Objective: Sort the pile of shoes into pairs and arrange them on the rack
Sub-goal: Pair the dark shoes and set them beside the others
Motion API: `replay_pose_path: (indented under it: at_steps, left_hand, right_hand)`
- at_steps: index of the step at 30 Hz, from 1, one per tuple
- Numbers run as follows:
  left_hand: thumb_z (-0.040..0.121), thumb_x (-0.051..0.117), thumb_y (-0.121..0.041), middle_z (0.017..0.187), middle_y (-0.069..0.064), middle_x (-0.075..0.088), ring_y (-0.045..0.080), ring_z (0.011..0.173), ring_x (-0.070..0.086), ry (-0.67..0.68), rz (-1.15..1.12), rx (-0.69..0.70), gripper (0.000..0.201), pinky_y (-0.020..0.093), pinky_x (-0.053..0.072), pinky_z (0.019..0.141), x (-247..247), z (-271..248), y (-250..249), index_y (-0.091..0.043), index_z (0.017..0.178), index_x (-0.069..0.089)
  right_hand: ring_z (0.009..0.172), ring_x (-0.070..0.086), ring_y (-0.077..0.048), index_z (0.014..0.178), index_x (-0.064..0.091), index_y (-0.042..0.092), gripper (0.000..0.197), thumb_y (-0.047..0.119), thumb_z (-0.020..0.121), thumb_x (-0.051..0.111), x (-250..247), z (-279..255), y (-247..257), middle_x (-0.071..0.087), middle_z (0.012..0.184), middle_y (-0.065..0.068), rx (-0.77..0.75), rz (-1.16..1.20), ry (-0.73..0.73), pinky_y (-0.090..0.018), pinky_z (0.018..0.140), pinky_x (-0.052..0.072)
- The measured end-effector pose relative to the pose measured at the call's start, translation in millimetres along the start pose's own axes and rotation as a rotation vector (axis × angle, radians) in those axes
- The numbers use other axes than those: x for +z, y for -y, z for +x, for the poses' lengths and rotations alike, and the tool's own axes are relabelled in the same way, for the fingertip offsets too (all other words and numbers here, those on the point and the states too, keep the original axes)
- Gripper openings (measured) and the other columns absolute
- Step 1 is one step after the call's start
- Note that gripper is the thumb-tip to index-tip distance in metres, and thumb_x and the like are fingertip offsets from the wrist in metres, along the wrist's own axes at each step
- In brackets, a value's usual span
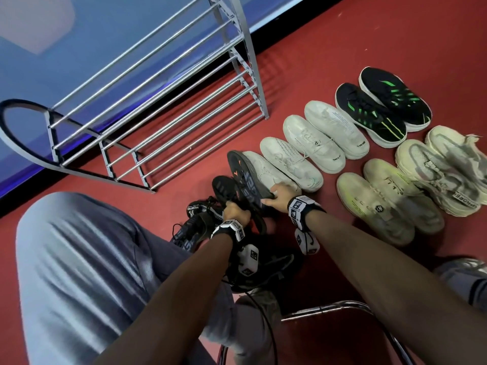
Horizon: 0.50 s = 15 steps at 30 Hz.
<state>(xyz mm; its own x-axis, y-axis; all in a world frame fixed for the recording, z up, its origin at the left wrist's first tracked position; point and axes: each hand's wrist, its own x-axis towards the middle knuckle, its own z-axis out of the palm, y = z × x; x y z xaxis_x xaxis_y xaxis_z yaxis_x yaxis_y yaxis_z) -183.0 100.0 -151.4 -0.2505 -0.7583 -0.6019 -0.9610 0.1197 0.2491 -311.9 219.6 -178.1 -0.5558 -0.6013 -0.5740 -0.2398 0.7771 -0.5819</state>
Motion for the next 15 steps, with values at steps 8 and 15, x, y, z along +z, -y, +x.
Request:
replay_pose_path:
  at_steps: [8, 15]
  left_hand:
    - [0.071, 0.071, -0.039, 0.104, 0.014, 0.073, 0.032, 0.096, 0.070, 0.090, 0.112, 0.042, 0.045, 0.036, 0.059, 0.078, 7.5, 19.4, 11.8, -0.007, 0.102, 0.071]
    - [0.079, 0.076, -0.022, 0.091, 0.009, 0.076, 0.026, 0.084, 0.070, 0.197, 0.087, 0.130, 0.020, 0.034, 0.056, 0.074, -12.8, 13.2, 13.9, -0.009, 0.095, 0.078]
  right_hand:
    - [0.107, 0.060, -0.026, 0.119, 0.061, 0.009, 0.062, 0.050, 0.076, 0.076, 2.6, 0.9, 13.9, 0.063, 0.112, -0.006, -0.007, -0.045, 0.053, -0.031, 0.086, 0.047]
    - [0.066, 0.054, -0.022, 0.055, 0.044, 0.016, 0.049, 0.064, 0.056, 0.053, -8.7, -3.1, 14.3, 0.051, 0.062, 0.002, 0.034, -0.068, -0.037, -0.026, 0.054, 0.033]
